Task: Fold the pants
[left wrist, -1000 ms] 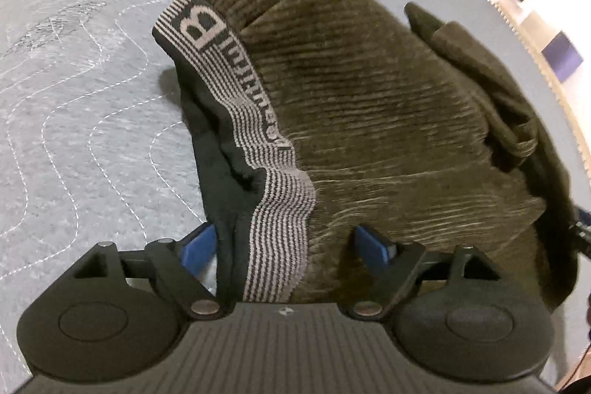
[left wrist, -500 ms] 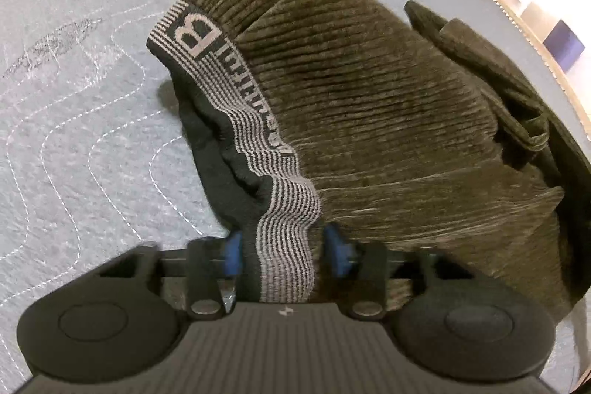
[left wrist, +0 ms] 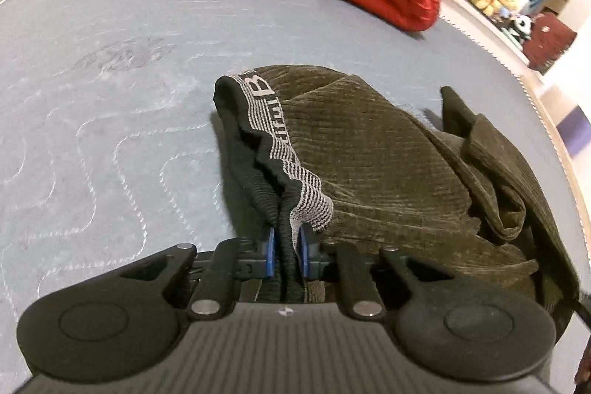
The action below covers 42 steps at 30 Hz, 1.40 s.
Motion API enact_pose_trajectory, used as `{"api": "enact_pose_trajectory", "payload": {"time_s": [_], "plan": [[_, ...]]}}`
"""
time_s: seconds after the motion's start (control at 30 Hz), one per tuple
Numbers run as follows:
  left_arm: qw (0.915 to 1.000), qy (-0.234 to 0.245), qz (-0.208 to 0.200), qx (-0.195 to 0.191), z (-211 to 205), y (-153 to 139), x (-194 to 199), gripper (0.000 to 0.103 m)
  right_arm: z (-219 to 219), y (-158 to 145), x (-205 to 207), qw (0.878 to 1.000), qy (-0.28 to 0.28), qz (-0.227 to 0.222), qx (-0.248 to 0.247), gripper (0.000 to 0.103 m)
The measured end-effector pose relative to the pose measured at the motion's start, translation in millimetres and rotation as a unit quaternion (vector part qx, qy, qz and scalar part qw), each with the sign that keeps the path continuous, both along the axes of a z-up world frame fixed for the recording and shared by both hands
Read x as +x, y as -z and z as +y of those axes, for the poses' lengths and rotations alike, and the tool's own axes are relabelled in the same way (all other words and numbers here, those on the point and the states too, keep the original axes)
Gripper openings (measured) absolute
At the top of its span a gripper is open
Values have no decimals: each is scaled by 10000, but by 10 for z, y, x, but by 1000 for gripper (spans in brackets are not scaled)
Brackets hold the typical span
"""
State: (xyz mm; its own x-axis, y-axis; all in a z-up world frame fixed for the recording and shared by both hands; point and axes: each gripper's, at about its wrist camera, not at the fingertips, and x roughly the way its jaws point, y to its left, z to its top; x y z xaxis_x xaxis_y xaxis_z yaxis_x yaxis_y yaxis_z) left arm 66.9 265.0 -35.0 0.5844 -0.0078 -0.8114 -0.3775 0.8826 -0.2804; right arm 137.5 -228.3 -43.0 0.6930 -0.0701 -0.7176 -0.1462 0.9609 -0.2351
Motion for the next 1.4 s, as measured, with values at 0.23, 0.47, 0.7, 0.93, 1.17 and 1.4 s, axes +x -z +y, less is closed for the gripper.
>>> {"api": "enact_pose_trajectory", "payload": {"time_s": [0.23, 0.47, 0.7, 0.93, 1.17, 1.4], "plan": [[9985, -15, 501, 198, -86, 93, 73, 16, -239, 218, -56, 9967, 153, 783, -169, 11], [9976, -198, 595, 299, -108, 117, 158, 48, -222, 318, -139, 9959, -301, 848, -42, 11], [9951, -181, 406, 884, -220, 6, 217, 75, -215, 76, -36, 9975, -427, -53, 565, 54], [9943, -100, 532, 923, -233, 80, 290, 77, 116, 205, 43, 9911, -1292, -321, -7, 56], [9946, -21, 530, 888, -256, 102, 316, 78, 322, 263, -5, 9837, -1620, -460, -624, 17], [9955, -45, 536, 778, -245, 94, 336, 78, -108, -176, -88, 9920, -803, -970, 62, 0]]}}
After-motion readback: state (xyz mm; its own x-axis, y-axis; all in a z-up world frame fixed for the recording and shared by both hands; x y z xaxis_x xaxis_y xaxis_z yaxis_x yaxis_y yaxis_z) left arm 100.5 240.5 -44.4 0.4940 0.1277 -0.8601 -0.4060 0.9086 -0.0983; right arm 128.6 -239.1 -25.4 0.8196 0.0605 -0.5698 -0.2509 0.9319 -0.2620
